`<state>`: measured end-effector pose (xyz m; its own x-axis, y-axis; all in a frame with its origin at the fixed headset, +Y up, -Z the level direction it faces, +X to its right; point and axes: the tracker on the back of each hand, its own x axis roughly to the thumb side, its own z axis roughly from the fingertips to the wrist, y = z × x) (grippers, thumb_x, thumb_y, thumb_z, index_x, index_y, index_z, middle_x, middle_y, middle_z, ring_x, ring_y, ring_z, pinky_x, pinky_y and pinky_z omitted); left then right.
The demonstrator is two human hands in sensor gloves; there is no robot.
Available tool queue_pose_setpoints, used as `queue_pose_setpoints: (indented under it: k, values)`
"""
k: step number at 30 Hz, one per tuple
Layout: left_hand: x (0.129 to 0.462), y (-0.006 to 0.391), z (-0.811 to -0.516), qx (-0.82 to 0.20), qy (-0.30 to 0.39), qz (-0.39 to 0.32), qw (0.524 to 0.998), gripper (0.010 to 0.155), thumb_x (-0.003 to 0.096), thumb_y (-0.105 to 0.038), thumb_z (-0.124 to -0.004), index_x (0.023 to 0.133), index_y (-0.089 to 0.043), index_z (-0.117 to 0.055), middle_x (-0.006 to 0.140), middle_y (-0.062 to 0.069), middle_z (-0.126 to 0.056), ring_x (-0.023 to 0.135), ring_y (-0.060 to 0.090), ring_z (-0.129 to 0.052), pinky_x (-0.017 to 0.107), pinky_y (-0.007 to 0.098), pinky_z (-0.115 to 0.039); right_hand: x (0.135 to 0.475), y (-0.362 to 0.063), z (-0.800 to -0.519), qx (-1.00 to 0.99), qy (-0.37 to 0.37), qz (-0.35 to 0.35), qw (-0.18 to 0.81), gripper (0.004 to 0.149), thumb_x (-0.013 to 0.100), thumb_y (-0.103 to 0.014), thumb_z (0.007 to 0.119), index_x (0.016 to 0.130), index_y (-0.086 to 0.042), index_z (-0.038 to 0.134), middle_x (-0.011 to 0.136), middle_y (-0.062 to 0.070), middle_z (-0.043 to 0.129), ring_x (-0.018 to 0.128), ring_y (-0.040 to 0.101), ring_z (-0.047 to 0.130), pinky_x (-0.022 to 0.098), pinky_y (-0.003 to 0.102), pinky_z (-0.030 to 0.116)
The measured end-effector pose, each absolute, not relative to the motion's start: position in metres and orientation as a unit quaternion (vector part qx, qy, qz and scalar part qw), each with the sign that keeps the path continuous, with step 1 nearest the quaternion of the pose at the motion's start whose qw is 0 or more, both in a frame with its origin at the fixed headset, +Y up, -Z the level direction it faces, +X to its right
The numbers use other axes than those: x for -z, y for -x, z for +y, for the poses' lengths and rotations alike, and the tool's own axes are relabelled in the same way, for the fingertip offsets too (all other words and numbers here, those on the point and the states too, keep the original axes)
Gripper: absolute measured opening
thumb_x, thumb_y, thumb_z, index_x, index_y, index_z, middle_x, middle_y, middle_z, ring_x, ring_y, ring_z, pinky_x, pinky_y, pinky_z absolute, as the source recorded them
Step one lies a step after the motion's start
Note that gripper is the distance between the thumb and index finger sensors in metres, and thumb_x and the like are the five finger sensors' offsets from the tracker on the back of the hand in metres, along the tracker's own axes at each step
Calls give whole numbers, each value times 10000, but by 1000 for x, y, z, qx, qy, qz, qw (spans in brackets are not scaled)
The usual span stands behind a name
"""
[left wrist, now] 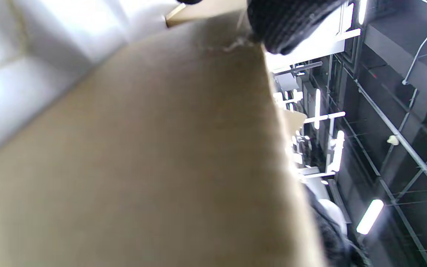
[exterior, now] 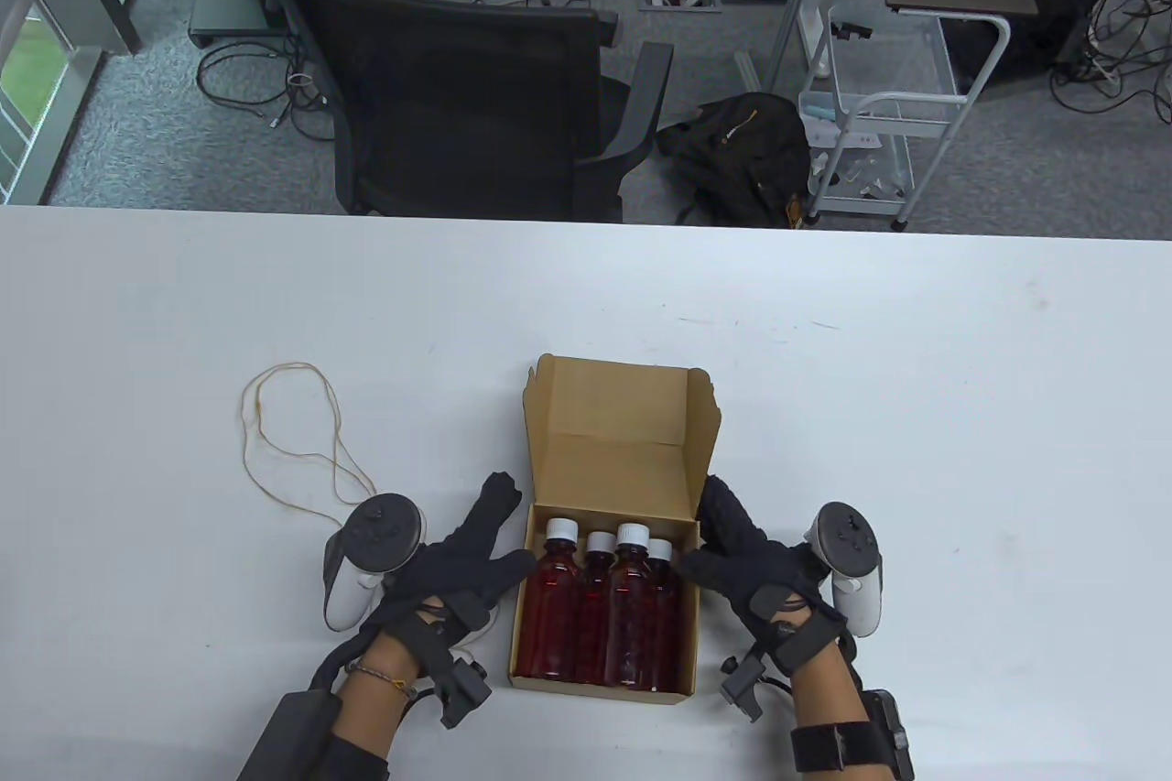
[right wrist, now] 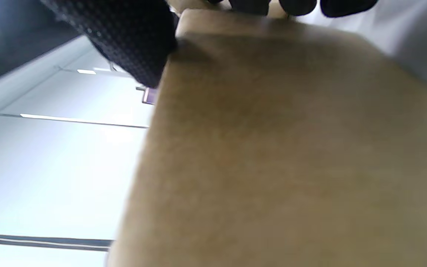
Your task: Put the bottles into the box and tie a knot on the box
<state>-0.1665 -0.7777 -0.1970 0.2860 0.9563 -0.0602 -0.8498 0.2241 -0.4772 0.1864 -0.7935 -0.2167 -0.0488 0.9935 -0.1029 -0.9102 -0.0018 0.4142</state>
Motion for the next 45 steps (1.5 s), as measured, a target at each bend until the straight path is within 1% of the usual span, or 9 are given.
queue_pose_setpoints:
  k: [8, 15, 19, 22, 28, 32, 35, 42, 45]
  values:
    - [195, 157, -774, -606, 162, -148, 764, 970, 535, -261, -779, 1134, -158, -23, 1295, 176, -321, 1140, 545, -289, 741, 718, -357, 215, -184, -789, -699, -136, 111, 693, 788, 475, -177, 800, 1097, -166, 317, 1150, 159, 362, 975, 544, 432, 628, 732, 491]
    - [193, 162, -771, -622, 89, -139, 766, 868, 510, -194, -812, 1172, -283, -257, 1290, 85, -401, 1112, 579, -519, 684, 743, -630, 215, -182, -793, -651, -154, 82, 738, 684, 486, -123, 707, 1087, -297, 432, 1158, 23, 452, 997, 525, 414, 585, 786, 457]
    - [195, 168, -772, -650, 74, -136, 744, 760, 523, -179, -777, 1166, -320, -398, 1280, 61, -491, 1104, 577, -564, 659, 762, -647, 216, -183, -802, -582, -135, 90, 796, 583, 502, -158, 646, 1064, -296, 577, 1140, 35, 555, 1004, 508, 422, 575, 791, 396]
    - [196, 170, -776, -692, 82, -127, 706, 661, 547, -220, -733, 1149, -331, -483, 1279, 56, -525, 1113, 573, -547, 647, 791, -606, 217, -183, -805, -567, -130, 94, 808, 533, 536, -247, 685, 1063, -266, 604, 1127, 63, 593, 1010, 494, 423, 573, 790, 371]
    - [196, 170, -780, -730, 98, -119, 666, 562, 564, -301, -751, 1096, -273, -572, 1243, 83, -611, 1123, 562, -510, 640, 807, -536, 218, -182, -798, -608, -143, 96, 775, 567, 515, -194, 718, 1060, -304, 610, 1124, 105, 573, 1011, 479, 434, 584, 782, 397]
    - [196, 167, -776, -695, 98, -135, 700, 715, 541, -234, -778, 1166, -276, -432, 1243, 99, -596, 1127, 552, -490, 651, 791, -543, 218, -181, -794, -630, -147, 101, 756, 558, 484, -130, 709, 1025, -265, 690, 1132, 119, 541, 1008, 473, 412, 603, 752, 405]
    - [197, 166, -776, -694, 106, -134, 699, 636, 522, -177, -767, 1126, -278, -595, 1245, 99, -601, 1124, 544, -476, 663, 775, -539, 218, -181, -793, -646, -148, 98, 742, 553, 471, -108, 701, 1008, -239, 720, 1130, 123, 532, 1002, 468, 409, 619, 717, 424]
    - [195, 176, -768, -652, 110, -130, 739, 708, 509, -164, -796, 1158, -246, -524, 1275, 161, -451, 1112, 551, -491, 694, 722, -567, 216, -193, -784, -678, -119, 89, 720, 607, 479, -138, 752, 1066, -196, 609, 1132, 219, 427, 951, 549, 447, 631, 671, 496]
    - [191, 188, -762, -638, 98, -106, 756, 722, 518, -211, -813, 1169, -207, -502, 1239, 243, -523, 1063, 603, -602, 668, 707, -662, 213, -207, -776, -691, -74, 75, 715, 609, 491, -192, 784, 1073, -172, 604, 1103, 280, 472, 909, 577, 516, 612, 668, 555]
